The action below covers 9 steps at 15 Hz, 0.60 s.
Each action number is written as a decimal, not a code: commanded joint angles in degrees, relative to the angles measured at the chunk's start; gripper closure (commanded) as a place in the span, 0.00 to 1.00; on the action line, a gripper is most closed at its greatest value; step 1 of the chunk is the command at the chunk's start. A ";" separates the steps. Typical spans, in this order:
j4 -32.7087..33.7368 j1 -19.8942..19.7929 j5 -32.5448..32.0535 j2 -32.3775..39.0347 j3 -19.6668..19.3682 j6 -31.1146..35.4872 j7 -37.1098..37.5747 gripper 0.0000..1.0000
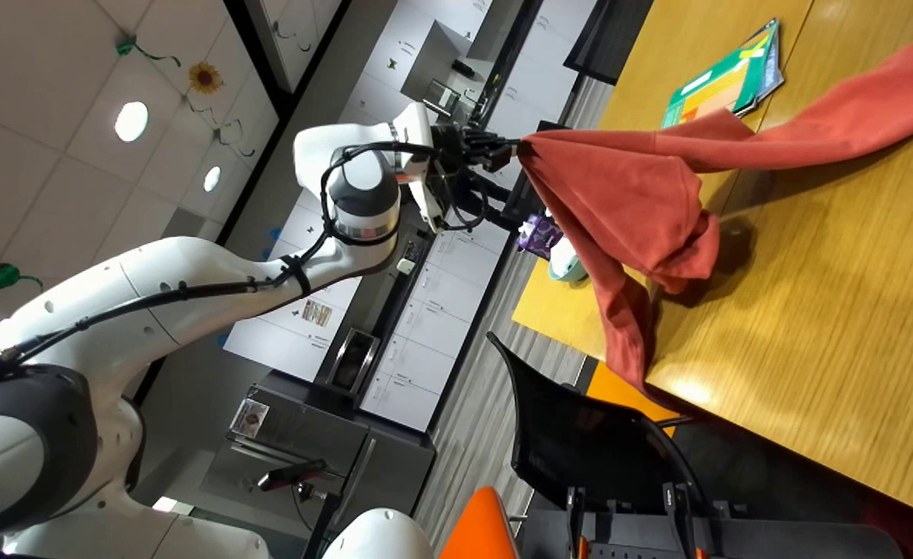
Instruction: Scrunch up the shirt
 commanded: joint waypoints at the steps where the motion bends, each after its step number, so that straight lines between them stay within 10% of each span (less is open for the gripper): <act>1: 1.08 -13.14 8.06 -0.04 13.82 -6.02 -5.68 0.99; 3: 2.17 -22.44 10.73 1.87 22.64 -7.88 -6.43 0.99; 4: 2.80 -26.11 11.25 2.69 26.34 -8.72 -6.05 0.71; 9: 4.00 -36.94 9.82 4.97 36.34 -8.98 -4.92 0.41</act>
